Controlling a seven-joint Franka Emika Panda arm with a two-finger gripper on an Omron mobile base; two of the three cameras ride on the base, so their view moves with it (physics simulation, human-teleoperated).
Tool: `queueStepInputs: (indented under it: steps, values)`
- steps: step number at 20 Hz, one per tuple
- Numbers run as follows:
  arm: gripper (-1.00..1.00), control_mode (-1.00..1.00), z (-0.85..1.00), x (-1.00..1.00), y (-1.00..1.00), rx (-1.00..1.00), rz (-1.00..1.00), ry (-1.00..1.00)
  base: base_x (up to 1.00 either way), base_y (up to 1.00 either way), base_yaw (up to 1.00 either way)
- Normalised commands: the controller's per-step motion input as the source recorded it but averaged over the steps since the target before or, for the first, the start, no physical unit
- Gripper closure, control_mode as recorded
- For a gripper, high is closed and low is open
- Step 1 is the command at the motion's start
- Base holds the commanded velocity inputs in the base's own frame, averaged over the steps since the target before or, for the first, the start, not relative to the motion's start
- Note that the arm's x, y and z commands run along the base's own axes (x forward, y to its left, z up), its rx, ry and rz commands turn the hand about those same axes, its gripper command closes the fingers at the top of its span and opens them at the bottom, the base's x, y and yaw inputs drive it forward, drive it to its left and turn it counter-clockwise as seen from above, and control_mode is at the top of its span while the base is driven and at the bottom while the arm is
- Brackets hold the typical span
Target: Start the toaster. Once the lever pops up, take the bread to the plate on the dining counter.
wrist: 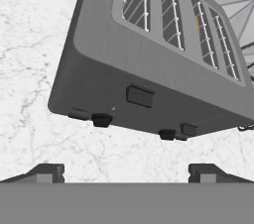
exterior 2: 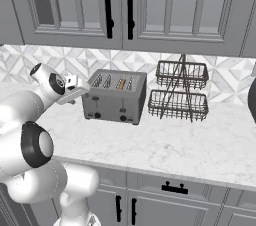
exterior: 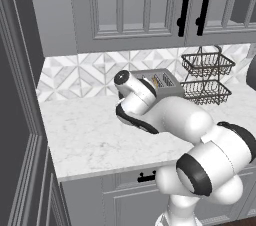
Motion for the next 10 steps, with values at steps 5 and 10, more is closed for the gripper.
queueStepInputs:
  steps: [5, 10]
  values:
    - [-1.0, -1.0, 0.0, 0.0, 0.0, 0.0, 0.0, 0.0, 0.0, 0.0, 0.0]
    - [-1.0, -1.0, 0.0, 0.0, 0.0, 0.0, 0.0, 0.0, 0.0, 0.0, 0.0]
